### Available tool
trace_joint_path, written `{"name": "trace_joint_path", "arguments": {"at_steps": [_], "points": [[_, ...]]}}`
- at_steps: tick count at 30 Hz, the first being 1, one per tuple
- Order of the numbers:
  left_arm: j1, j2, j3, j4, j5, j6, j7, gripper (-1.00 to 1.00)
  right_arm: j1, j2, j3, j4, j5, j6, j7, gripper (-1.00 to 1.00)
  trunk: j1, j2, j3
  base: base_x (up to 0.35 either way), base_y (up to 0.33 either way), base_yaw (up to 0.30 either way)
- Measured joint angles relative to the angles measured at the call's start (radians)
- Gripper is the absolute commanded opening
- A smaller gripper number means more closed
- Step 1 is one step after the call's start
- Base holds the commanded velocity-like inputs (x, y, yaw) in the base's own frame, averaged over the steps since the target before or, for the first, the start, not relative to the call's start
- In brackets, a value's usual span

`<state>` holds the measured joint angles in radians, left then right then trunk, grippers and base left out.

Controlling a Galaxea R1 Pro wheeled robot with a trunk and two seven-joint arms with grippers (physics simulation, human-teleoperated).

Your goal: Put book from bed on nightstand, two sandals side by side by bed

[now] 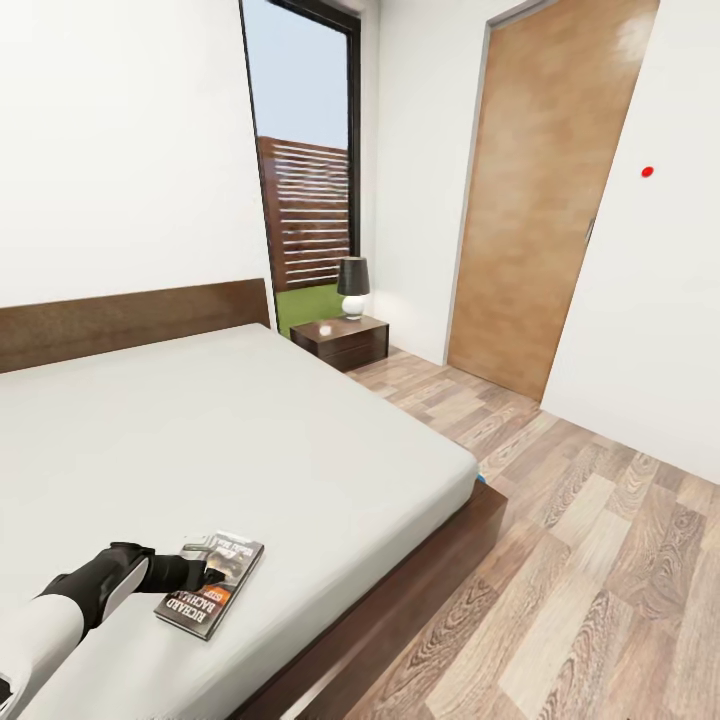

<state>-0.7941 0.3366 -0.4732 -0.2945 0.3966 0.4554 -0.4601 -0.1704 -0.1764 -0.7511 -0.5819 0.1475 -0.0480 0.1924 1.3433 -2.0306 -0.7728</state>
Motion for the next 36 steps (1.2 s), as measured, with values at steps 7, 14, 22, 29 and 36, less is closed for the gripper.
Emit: {"name": "trace_joint_path", "arguments": {"at_steps": [7,14,22,29,36], "points": [[0.0,-0.001,0.0,0.0,-0.001,0.0,0.001,1.0,0.0,0.001,0.0,0.0,0.0,0.0,0.0,1.0,0.0,0.0,0.0,-0.024,-0.014,0.0],[0.0,0.0,0.0,0.0,0.0,0.0,0.001,1.0,0.0,0.002,0.008,0.0,0.0,0.0,0.0,1.0,0.0,0.0,0.0,-0.006,-0.005,0.0],[0.0,-0.003,0.0,0.0,-0.001,-0.001,0.004,1.0,0.0,0.002,0.028,0.0,0.0,0.0,-0.001,1.0,0.0,0.0,0.0,-0.004,-0.004,0.0],[0.001,-0.004,0.0,0.0,-0.001,-0.002,0.005,1.0,0.0,0.002,0.031,0.0,0.0,0.0,-0.001,1.0,0.0,0.0,0.0,-0.031,-0.062,0.0],[0.001,-0.004,0.0,0.0,-0.001,-0.002,0.006,1.0,0.0,0.001,0.032,0.0,0.0,0.0,-0.002,1.0,0.0,0.0,0.0,-0.009,-0.021,0.0]]}}
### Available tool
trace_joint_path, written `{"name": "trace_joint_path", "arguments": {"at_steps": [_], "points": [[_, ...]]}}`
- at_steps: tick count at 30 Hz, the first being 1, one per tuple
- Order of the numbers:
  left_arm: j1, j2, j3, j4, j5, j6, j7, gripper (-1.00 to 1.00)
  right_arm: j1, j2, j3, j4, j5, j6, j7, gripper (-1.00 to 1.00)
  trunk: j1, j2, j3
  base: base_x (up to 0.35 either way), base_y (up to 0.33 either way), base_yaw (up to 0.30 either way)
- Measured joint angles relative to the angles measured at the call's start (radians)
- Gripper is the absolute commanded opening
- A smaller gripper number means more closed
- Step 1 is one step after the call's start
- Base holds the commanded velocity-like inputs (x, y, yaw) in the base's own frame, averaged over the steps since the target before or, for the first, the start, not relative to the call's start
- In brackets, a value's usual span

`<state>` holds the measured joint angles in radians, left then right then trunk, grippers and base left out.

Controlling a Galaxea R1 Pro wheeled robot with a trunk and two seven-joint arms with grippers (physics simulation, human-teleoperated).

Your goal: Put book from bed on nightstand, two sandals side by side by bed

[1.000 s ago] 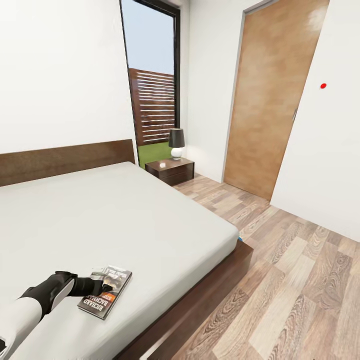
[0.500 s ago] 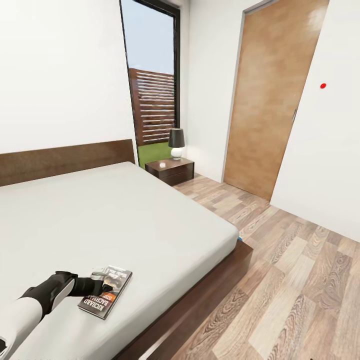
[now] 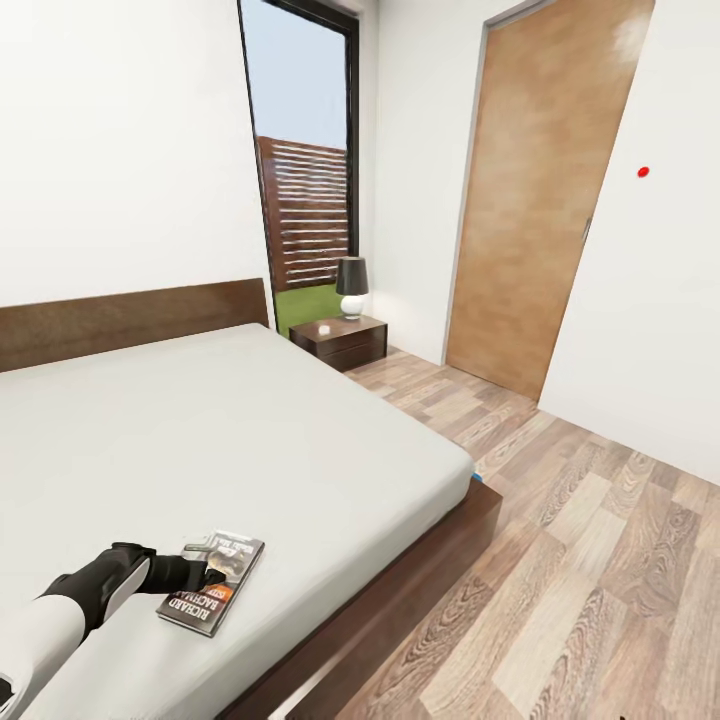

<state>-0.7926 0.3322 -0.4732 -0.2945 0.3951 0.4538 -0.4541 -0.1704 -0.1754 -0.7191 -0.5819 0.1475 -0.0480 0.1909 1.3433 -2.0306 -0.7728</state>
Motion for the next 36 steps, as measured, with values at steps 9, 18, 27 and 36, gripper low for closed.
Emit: {"name": "trace_joint_path", "arguments": {"at_steps": [9,18,27,36], "points": [[0.0,0.0,0.0,0.0,0.0,0.0,0.0,1.0,0.0,0.001,0.0,0.0,0.0,0.0,0.0,1.0,0.0,0.0,0.0,-0.004,-0.023,0.0],[0.0,0.0,-0.001,0.0,-0.001,-0.001,0.001,1.0,0.0,0.001,0.0,0.0,0.0,0.0,0.0,1.0,0.0,0.0,0.0,-0.033,-0.137,0.0],[0.0,0.0,-0.002,0.0,-0.002,-0.001,0.001,1.0,0.0,0.001,0.001,0.0,0.0,0.0,0.0,1.0,0.0,0.0,0.0,-0.006,-0.026,0.0],[0.0,0.0,-0.001,0.0,-0.001,-0.002,0.001,1.0,0.0,0.001,0.001,0.0,0.0,0.0,0.0,1.0,0.0,0.0,0.0,-0.001,-0.003,0.0]]}}
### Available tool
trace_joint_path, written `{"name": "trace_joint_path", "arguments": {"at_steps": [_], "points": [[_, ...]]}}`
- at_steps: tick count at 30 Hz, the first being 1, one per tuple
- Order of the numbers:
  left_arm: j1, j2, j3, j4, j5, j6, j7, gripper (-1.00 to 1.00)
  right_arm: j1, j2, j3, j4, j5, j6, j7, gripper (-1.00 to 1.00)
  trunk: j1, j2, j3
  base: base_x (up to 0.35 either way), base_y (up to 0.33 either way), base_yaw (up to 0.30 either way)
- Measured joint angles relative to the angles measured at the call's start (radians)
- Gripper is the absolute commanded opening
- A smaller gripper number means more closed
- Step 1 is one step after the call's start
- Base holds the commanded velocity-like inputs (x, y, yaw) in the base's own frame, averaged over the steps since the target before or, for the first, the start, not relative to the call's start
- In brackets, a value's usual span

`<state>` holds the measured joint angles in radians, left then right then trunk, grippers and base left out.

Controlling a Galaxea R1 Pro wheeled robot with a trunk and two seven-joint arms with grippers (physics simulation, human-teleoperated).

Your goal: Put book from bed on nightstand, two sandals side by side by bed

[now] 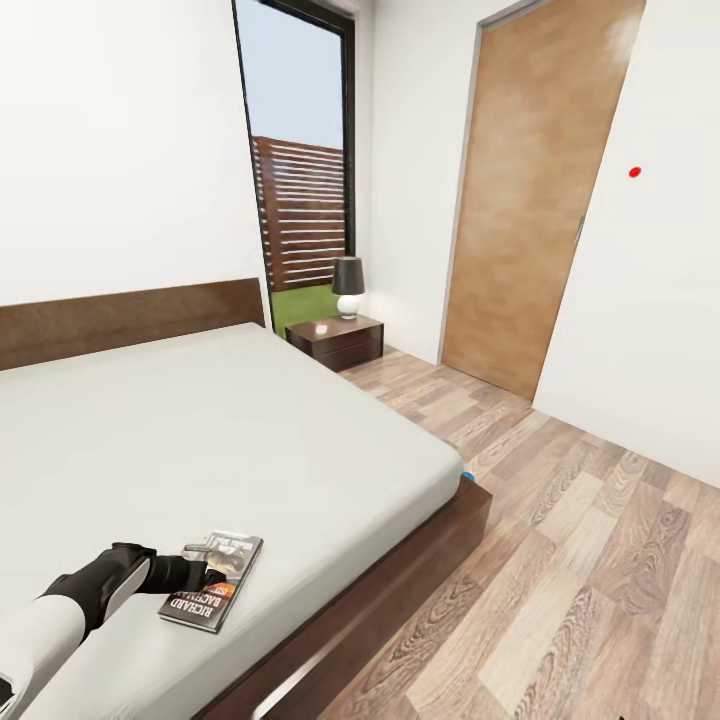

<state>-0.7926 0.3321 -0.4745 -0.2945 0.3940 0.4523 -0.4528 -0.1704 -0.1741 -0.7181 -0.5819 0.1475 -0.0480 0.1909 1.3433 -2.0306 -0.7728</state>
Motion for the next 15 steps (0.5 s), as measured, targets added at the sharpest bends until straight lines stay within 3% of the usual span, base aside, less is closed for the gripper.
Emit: {"name": "trace_joint_path", "arguments": {"at_steps": [15], "points": [[0.001,0.0,0.0,0.0,0.0,0.0,0.001,1.0,0.0,0.0,0.001,0.0,0.0,0.0,0.0,1.0,0.0,0.0,0.0,-0.065,-0.069,0.0]]}}
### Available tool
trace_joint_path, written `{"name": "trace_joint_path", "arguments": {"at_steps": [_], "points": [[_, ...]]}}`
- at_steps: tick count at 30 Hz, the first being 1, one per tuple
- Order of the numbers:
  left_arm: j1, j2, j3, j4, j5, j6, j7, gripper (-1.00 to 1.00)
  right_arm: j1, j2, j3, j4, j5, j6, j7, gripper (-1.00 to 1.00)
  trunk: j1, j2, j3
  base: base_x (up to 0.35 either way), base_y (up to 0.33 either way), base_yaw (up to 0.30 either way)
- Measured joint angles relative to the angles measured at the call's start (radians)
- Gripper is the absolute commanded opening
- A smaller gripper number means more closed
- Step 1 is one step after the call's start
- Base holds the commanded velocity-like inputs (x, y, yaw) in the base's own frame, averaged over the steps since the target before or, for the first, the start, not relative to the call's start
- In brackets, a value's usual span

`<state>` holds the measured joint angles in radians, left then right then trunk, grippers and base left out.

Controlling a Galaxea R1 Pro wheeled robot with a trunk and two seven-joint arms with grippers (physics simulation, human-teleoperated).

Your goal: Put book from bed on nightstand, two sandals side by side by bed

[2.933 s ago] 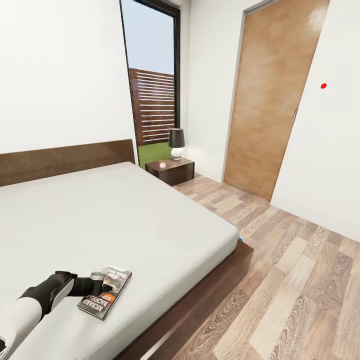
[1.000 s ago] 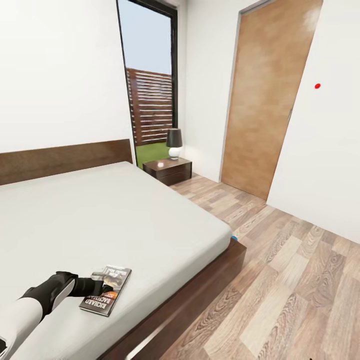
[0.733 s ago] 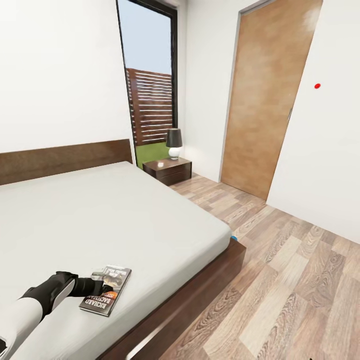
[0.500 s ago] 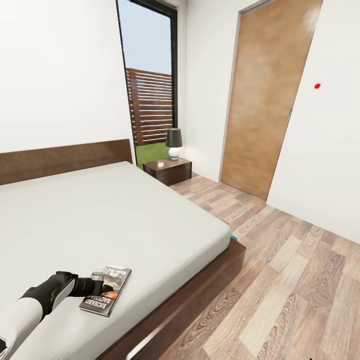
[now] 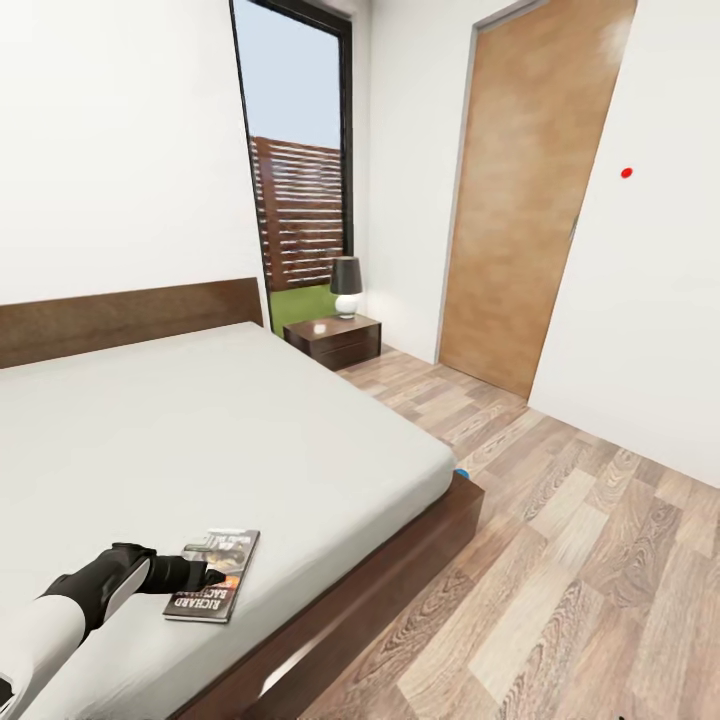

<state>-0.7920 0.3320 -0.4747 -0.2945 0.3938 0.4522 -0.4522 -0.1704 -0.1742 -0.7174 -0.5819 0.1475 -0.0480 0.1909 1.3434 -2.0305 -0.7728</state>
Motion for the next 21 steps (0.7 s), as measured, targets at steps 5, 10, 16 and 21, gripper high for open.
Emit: {"name": "trace_joint_path", "arguments": {"at_steps": [5,10,16,21], "points": [[0.0,0.0,0.0,0.0,0.0,0.0,0.0,1.0,0.0,0.0,0.0,0.0,0.0,0.0,0.0,1.0,0.0,0.0,0.0,-0.011,-0.014,0.0],[0.0,0.0,0.0,0.0,0.0,0.0,-0.001,1.0,0.0,0.0,0.0,0.0,0.0,0.0,0.0,1.0,0.0,0.0,0.0,-0.004,-0.005,0.0],[0.0,0.0,0.0,0.0,0.0,0.0,-0.001,1.0,0.0,0.0,0.0,0.0,0.0,0.0,0.0,1.0,0.0,0.0,0.0,-0.001,-0.001,0.0],[-0.001,0.0,0.0,0.0,0.001,0.0,-0.001,1.0,0.0,0.0,0.0,0.0,0.0,0.0,0.0,1.0,0.0,0.0,0.0,0.0,0.0,0.0]]}}
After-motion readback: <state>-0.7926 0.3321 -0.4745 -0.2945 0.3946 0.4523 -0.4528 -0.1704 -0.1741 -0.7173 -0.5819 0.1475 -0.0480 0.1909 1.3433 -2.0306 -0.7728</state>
